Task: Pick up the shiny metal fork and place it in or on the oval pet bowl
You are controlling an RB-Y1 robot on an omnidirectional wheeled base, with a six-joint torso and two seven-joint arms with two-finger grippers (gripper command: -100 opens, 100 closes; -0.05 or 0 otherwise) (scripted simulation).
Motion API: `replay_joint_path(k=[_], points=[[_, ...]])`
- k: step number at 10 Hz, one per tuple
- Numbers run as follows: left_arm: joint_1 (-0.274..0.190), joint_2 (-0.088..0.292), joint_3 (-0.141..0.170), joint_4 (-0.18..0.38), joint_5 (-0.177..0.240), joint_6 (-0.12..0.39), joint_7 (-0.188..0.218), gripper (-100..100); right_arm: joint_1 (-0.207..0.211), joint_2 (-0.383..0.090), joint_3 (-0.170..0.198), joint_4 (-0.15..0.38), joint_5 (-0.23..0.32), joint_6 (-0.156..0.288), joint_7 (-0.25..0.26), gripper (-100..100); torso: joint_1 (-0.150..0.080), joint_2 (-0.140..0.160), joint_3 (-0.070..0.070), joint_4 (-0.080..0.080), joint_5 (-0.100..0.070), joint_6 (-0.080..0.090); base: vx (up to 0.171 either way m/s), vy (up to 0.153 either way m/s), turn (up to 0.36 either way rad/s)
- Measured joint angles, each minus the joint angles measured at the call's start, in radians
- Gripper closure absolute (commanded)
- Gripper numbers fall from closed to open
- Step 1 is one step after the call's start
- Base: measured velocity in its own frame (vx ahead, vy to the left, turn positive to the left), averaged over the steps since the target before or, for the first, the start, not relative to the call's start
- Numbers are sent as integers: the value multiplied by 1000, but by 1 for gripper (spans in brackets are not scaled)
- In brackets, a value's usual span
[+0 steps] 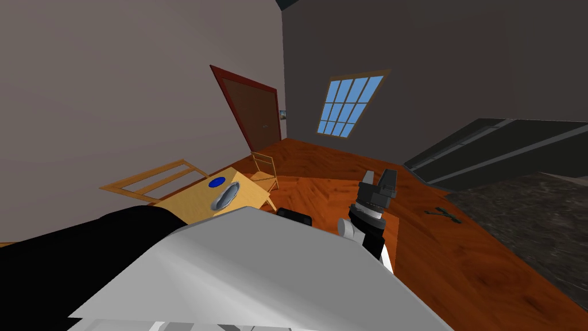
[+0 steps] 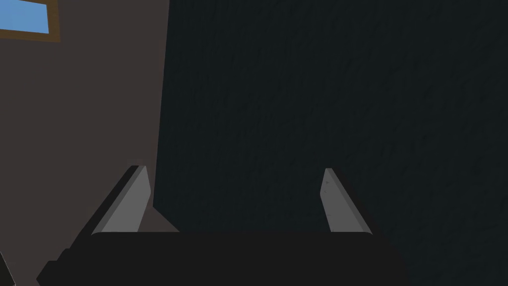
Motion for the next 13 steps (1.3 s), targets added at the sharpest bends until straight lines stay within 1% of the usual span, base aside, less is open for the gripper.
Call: replay_joint_path(k=[1, 3, 6, 8, 11, 13], points=[[11, 10, -1, 11, 16, -24, 6, 100, 0, 0, 0, 0, 0, 0, 0, 0, 0, 0, 0, 0, 0, 0, 35, -31, 1], [42, 16, -9, -13, 34, -34, 25, 100, 0, 0, 0, 0, 0, 0, 0, 0, 1, 1, 1, 0, 0, 0, 34, -30, -17], [117, 34, -31, -62, 78, -58, 75, 100, 0, 0, 0, 0, 0, 0, 0, 0, -1, 0, 0, 0, 0, 0, 53, -51, -15], [150, 53, -42, -49, 108, -97, 102, 100, 0, 0, 0, 0, 0, 0, 0, 0, 1, 0, 0, 0, 1, 0, 55, -28, -13], [213, 71, -60, -78, 143, -126, 146, 100, 0, 0, 0, 0, 0, 0, 0, 0, 1, -1, 0, 0, 1, 0, 65, -21, -22], [251, 94, -70, -74, 163, -154, 179, 100, 0, 0, 0, 0, 0, 0, 0, 0, 3, -3, -1, 0, 1, 0, 92, -14, -34]])
